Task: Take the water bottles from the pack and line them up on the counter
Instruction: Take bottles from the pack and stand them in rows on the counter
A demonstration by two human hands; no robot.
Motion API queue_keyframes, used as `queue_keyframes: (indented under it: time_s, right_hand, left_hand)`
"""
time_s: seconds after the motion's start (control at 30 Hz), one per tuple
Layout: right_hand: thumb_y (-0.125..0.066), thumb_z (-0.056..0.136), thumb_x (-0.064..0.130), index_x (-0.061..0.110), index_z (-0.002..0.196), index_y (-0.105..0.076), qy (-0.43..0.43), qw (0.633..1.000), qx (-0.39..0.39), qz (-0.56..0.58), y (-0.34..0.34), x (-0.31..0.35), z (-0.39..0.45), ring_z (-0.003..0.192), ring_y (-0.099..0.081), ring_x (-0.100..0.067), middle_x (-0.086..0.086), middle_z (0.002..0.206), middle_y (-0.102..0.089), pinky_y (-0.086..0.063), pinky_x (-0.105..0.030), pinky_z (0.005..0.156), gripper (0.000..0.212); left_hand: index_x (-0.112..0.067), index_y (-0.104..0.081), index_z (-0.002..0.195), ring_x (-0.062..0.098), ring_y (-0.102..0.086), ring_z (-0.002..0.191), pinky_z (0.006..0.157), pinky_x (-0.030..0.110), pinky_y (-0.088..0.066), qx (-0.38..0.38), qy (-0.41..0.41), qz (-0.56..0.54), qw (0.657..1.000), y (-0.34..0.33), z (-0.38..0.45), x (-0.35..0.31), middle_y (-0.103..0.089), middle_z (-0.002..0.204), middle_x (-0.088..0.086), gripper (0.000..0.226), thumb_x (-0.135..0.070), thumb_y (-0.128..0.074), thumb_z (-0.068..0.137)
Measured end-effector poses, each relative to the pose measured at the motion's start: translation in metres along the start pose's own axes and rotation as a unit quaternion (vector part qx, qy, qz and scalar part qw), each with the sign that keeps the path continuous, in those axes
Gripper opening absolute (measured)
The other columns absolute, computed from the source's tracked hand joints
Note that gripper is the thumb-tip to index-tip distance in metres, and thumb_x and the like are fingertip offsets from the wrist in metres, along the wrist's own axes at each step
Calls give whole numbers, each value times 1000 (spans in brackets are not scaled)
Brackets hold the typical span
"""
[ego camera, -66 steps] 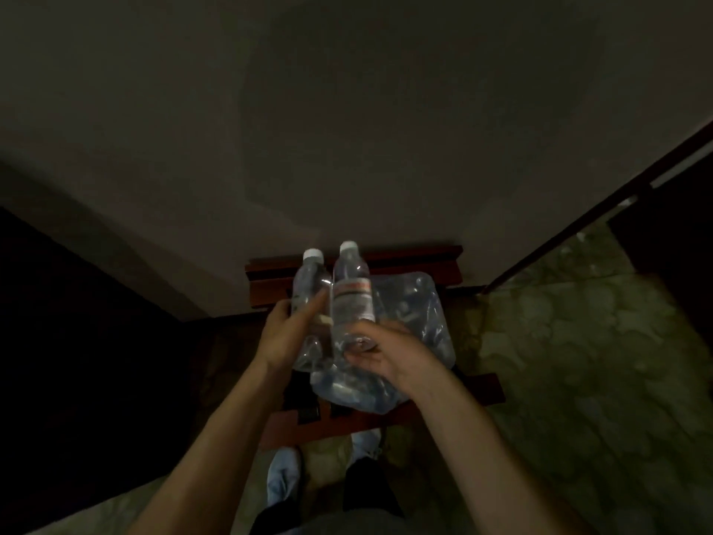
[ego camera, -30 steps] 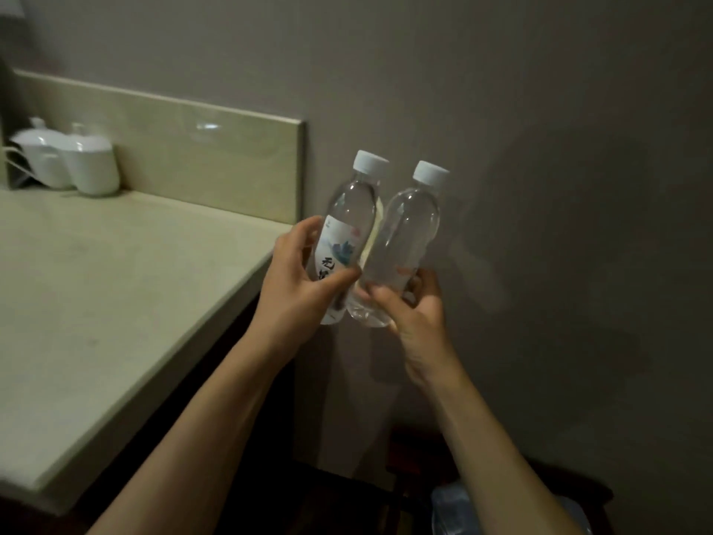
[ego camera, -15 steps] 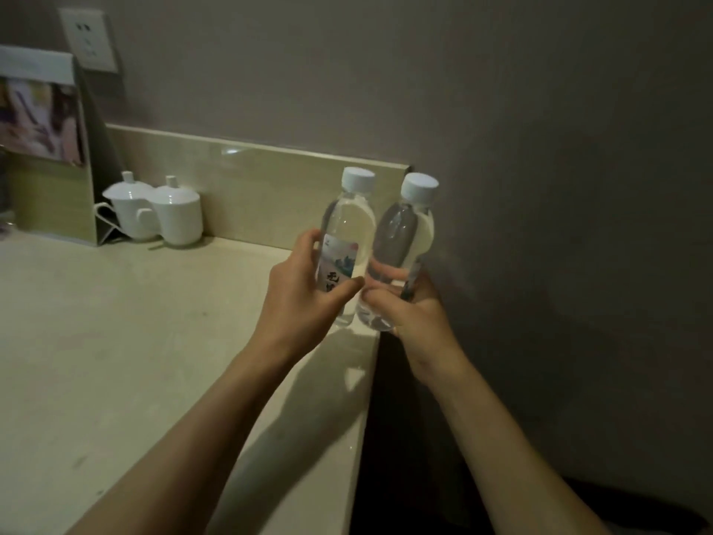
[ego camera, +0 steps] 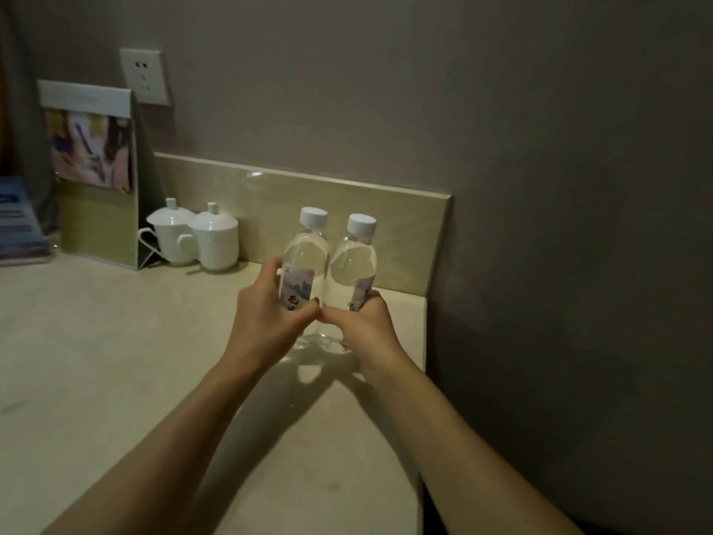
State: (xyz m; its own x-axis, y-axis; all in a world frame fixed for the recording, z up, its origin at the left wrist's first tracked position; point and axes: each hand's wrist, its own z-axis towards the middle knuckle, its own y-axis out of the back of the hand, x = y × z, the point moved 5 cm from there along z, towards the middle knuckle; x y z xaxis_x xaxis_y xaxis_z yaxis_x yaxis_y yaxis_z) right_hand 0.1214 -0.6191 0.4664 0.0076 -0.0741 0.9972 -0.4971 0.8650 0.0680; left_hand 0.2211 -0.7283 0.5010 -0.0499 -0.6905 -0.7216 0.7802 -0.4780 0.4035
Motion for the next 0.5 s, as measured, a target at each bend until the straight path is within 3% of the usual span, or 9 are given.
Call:
queue_keyframes:
  time_s: [0.13,0.33,0.43,0.5]
  right_hand:
    - [-83,60,21,14,113,-61,-24,999,-37,-10,-26,2,22,97,-69,-27,-7,105,-72,-57,-48,89,58]
    - [-82,66,26,15,112,-50,-16,992,-116,-35,-75,11,52,101,-64,-26,-5,109,-65,-56,-45,89,58]
    - [-83,66,29,13,114,-49,-15,986,-157,-57,-101,12,66,102,-64,-28,-8,112,-64,-55,-47,90,60]
    - [-82,66,33,14,115,-47,-23,982,-173,-75,-116,12,74,105,-64,-30,-8,115,-63,-53,-49,92,63]
  left_hand:
    - [-23,-55,105,-7,-65,76,62,10,-51,1,-2,-25,1000,8,22,25,-65,85,-21,40,-23,-78,72]
    - [-23,-52,101,-15,-62,76,60,2,-44,35,-40,-59,997,28,68,70,-60,82,-23,29,-18,-73,83]
    - [-18,-51,111,0,-66,81,67,12,-50,45,-38,-73,996,34,87,95,-63,89,-15,32,-19,-71,86]
    - [-15,-50,116,12,-66,87,76,26,-55,51,-29,-87,995,34,95,111,-65,97,-6,35,-18,-70,87]
